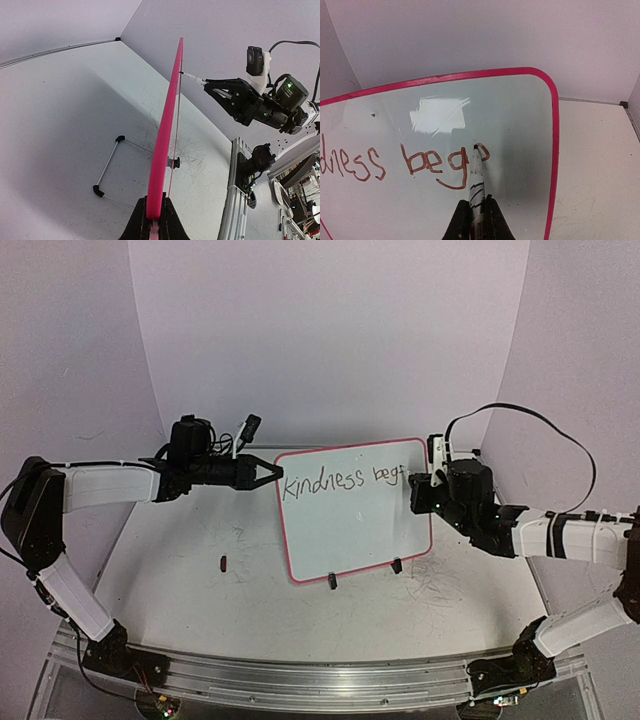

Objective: Write a sentence on the whiteboard

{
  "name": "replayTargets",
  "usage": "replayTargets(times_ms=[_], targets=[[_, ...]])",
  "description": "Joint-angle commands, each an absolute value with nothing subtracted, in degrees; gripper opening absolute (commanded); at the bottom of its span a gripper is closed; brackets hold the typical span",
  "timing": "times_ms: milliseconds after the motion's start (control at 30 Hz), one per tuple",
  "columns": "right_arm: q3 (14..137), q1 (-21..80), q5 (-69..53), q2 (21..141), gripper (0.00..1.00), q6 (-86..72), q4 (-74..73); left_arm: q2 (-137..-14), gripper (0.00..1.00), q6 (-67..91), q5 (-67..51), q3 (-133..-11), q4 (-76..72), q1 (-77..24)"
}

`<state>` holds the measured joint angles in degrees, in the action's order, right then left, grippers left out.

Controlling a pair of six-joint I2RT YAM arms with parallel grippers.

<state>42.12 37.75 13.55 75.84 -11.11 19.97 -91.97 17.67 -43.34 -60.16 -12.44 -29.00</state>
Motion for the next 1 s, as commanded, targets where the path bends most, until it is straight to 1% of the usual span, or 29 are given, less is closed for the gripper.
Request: replayTargets(times_ms=[0,300,433,633,800,967], targets=[[40.4,37.5,12.0,74.4,0.00,-12.3,18.6,-90.2,0.00,14.3,-42.1,-61.1,-12.2,-29.8],[38.8,37.5,13.1,73.5,0.00,-13.3,17.7,-90.3,0.00,14.3,-42.0,-61.1,-12.2,-29.9],[39.5,37.5,16.5,72.9,0.00,-13.3,17.3,-90.3,0.00,14.3,-42.0,-61.1,-12.2,-29.9],[40.9,37.2,16.3,69.6,0.00,-11.8,19.6,-90.3,0.00,14.2,-41.9,-61.1,-12.1,-29.9],[43.6,36.1,14.4,72.6,0.00,-11.2,20.7,-90.2,0.00,14.2,-42.1,-61.2,-12.1,-29.9],[45.5,35.8,15.0,74.6,0.00,-10.5,21.6,-89.8,0.00,14.1,-41.8,-60.9,-12.1,-29.9]])
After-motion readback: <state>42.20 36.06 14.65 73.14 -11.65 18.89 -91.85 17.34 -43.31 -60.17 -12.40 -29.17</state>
